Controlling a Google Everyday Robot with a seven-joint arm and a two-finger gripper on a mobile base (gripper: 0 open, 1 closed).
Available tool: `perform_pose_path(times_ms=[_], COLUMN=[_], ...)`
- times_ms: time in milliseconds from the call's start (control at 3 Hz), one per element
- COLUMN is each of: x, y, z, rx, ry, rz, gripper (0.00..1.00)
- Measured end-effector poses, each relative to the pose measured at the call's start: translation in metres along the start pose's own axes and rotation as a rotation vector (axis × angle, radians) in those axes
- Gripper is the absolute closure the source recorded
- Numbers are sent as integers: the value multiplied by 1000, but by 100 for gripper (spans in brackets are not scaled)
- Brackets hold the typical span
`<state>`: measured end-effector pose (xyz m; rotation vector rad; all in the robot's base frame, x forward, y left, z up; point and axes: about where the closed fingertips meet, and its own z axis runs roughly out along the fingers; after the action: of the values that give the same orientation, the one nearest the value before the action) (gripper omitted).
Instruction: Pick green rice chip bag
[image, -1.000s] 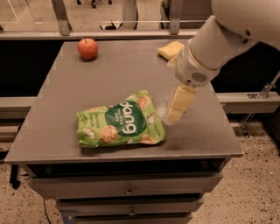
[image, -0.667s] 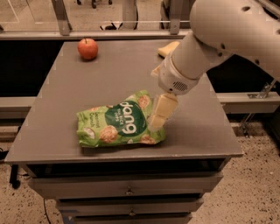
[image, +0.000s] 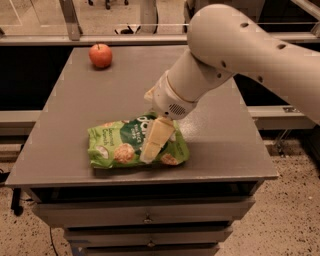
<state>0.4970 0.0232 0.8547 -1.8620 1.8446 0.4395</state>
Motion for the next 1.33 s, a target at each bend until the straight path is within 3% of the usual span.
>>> perform_pose_path(times_ms=[333, 1333], x=[-24, -30], y=[17, 32], z=[18, 32], rx=[-37, -71], ry=[-42, -49], rz=[-46, -65], gripper=[18, 87])
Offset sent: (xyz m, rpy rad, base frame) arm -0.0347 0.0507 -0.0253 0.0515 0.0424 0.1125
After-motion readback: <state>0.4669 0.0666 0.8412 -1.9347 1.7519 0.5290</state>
